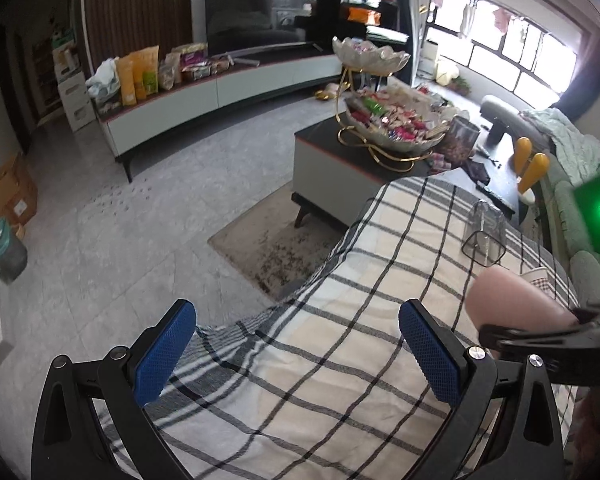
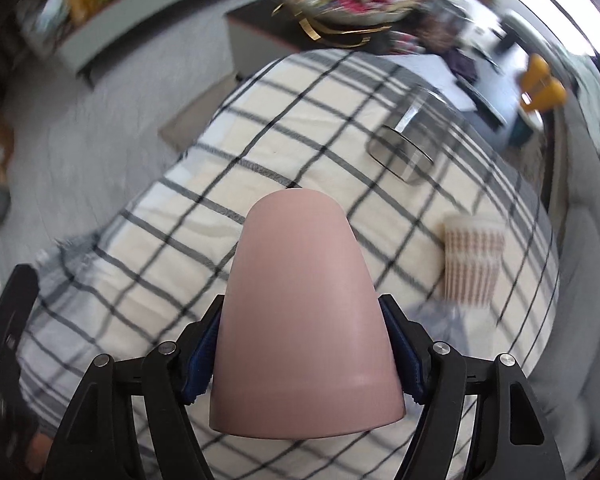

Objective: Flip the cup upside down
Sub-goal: 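Lift the pink cup with the right tool and rotate it upright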

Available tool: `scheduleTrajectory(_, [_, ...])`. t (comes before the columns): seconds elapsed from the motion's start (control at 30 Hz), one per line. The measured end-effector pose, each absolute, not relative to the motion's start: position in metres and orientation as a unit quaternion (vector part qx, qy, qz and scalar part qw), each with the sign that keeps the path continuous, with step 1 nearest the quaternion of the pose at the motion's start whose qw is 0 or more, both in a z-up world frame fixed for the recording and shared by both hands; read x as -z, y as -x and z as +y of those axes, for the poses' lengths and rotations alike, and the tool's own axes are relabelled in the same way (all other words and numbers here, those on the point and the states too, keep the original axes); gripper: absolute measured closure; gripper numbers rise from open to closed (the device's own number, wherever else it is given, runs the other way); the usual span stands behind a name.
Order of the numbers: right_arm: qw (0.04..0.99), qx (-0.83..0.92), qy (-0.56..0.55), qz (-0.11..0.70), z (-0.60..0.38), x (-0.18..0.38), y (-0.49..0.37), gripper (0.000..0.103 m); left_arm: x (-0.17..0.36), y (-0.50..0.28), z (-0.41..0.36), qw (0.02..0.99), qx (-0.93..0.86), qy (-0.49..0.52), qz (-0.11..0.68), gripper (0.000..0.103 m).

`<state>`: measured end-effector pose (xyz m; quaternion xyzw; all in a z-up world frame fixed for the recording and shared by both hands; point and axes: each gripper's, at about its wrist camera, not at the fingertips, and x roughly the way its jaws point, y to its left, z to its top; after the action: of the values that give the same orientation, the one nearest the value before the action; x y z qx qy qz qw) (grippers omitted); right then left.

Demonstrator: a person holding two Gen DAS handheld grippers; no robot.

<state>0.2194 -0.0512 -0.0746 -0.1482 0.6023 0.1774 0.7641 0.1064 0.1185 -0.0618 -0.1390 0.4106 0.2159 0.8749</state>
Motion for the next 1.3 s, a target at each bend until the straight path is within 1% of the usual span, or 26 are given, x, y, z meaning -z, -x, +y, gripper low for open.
scheduleTrajectory(0.07, [0.778,-0.166,0.096,0.599,-0.070,0.065,-0.200,0.030,0.055,-0.099,0.117,0.882,-0.208,0.133,0.402,0.000])
scheduleTrajectory(0.13, [0.785,-0.160,0.057,0.595,-0.091,0.072,-0.196,0.030,0.049,-0.090,0.115,0.889,-0.202,0.123,0.391,0.000])
scheduleTrajectory(0.27, [0.800,-0.129,-0.042,0.584,-0.116,0.085,-0.159,0.030,0.041,-0.077,0.114,0.900,-0.193,0.109,0.374,0.000])
scheduleTrajectory(0.47, [0.810,-0.058,-0.179,0.556,-0.136,0.128,-0.106,0.030,0.038,-0.067,0.114,0.917,-0.158,0.070,0.359,0.000])
scheduleTrajectory(0.6, [0.818,-0.027,-0.222,0.530,-0.134,0.153,-0.083,0.030,0.041,-0.066,0.108,0.923,-0.117,0.036,0.365,0.000])
scheduleTrajectory(0.73, [0.828,-0.008,-0.236,0.508,-0.127,0.165,-0.069,0.030,0.049,-0.062,0.097,0.923,-0.082,0.000,0.375,0.000])
scheduleTrajectory(0.93, [0.836,0.002,-0.254,0.486,-0.116,0.178,-0.059,0.031,0.058,-0.058,0.094,0.922,-0.068,-0.020,0.381,0.000])
scheduleTrajectory(1.1, [0.818,0.003,-0.267,0.510,-0.115,0.193,-0.058,0.031,0.065,-0.063,0.101,0.913,-0.067,-0.010,0.402,0.000])
scheduleTrajectory(1.3, [0.813,-0.001,-0.260,0.520,-0.114,0.192,-0.059,0.031,0.066,-0.062,0.098,0.912,-0.059,-0.014,0.407,0.000])
